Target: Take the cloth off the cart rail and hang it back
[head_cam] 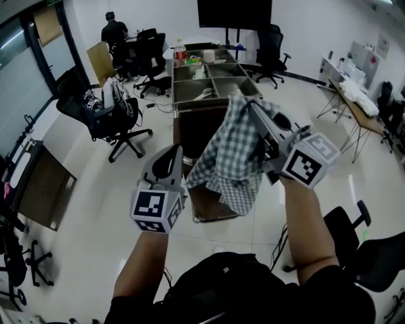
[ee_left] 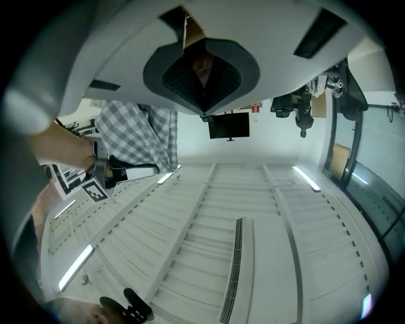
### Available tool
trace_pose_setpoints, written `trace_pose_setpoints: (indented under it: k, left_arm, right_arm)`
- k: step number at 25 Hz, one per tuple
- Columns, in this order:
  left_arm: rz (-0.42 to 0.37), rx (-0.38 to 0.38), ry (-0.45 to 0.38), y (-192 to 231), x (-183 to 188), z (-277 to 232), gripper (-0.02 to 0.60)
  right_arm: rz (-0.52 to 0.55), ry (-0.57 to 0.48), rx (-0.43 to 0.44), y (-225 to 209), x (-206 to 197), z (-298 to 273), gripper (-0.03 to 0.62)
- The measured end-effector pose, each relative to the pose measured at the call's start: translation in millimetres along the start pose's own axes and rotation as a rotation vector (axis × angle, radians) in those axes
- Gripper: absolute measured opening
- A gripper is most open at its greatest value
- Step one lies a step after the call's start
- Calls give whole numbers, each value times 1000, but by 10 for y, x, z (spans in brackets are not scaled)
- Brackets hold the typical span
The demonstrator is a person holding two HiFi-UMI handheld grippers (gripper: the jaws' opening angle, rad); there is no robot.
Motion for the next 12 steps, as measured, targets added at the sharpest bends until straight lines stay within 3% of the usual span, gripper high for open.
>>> trace_pose_setpoints:
  k: [4,12]
  left_arm:
    - [-20,54,2,145,-80,-307,0]
    - [-48,142,22,328,-353,-790,0]
  right_arm:
    - [-15,-12,39,-367,-72,-407,19]
    - [-32,170,3,-1459,-1124,-962,20]
Point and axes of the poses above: the fingertips, and each gripper's own axes: z backward along the fingers, y to its left, x out of its top, the point moved 2 cm from there along z, backward along the fingers, and after that the axes turned 10 degrees about -y, right-handed, at the moved point
